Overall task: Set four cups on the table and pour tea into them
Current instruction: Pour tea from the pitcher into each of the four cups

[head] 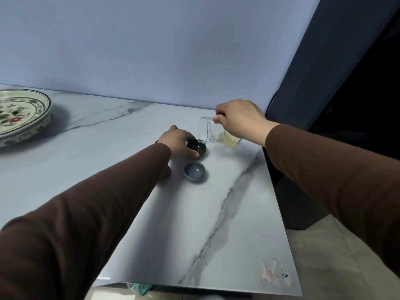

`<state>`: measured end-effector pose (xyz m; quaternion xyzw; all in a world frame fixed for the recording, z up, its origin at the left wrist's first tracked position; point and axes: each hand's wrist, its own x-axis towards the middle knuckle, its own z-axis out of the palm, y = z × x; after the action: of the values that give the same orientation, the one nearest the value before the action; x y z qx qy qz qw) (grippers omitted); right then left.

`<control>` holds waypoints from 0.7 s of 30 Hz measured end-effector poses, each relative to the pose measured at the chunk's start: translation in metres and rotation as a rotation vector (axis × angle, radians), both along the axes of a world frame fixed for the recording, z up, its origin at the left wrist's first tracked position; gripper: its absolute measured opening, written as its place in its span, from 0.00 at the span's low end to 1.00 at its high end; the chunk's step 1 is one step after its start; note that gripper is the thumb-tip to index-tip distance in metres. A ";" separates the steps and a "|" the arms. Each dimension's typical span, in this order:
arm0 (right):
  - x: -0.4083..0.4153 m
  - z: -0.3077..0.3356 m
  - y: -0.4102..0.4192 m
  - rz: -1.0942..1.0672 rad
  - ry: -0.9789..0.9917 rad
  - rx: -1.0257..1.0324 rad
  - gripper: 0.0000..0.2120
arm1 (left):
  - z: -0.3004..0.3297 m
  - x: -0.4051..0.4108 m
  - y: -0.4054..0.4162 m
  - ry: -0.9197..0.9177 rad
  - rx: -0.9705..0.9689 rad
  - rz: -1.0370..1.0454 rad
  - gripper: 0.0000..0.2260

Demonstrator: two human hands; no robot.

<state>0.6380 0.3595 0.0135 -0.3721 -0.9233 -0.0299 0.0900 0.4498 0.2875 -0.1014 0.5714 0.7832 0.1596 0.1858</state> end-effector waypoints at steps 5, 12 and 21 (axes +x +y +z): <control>-0.011 0.002 -0.004 0.044 -0.068 0.080 0.10 | 0.001 0.001 -0.001 0.001 -0.003 0.014 0.27; -0.019 0.003 -0.007 0.109 -0.118 0.157 0.11 | -0.001 0.001 -0.001 0.003 -0.005 0.015 0.26; -0.025 0.013 -0.010 0.163 -0.168 0.223 0.10 | -0.002 -0.001 -0.002 -0.015 -0.009 0.019 0.28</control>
<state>0.6131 0.3490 0.0265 -0.2798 -0.9457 -0.1558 0.0552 0.4493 0.2860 -0.1034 0.5620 0.7879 0.1620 0.1927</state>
